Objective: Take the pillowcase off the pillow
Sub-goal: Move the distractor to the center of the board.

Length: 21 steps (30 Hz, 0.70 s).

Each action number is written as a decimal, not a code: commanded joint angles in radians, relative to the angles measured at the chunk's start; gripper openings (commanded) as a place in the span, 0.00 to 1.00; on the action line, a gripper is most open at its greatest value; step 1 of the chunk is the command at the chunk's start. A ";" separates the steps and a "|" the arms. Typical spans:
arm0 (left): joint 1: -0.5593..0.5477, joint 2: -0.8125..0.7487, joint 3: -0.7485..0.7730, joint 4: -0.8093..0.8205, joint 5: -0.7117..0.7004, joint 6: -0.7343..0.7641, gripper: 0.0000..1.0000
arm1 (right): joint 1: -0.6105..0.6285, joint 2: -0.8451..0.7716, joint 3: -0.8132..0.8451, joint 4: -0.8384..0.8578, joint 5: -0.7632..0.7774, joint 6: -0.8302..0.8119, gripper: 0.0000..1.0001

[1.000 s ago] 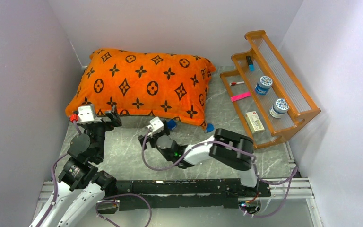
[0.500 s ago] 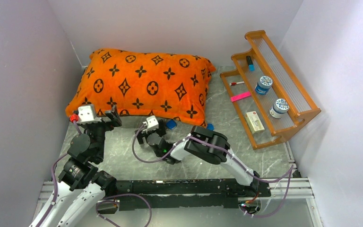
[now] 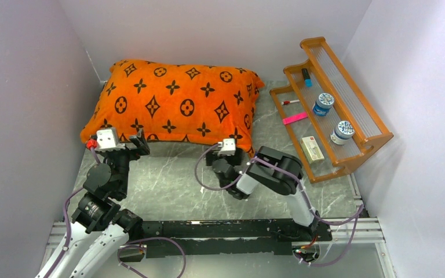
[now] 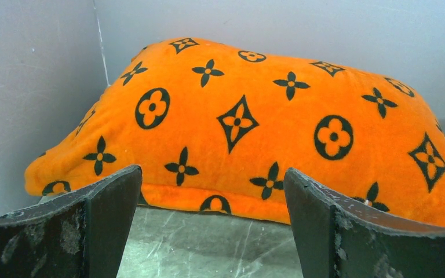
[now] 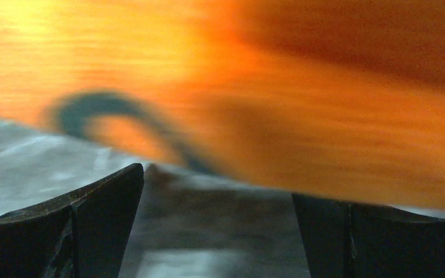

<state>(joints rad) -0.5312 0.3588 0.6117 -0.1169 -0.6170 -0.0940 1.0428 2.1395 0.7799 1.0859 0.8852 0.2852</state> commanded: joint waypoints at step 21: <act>0.004 0.005 0.020 0.025 0.017 0.005 0.97 | -0.259 -0.561 -0.447 -0.098 -0.099 0.137 0.98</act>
<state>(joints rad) -0.5312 0.3645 0.6117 -0.1177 -0.6132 -0.0940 0.7444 1.6547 0.3363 0.8677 0.9298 0.5579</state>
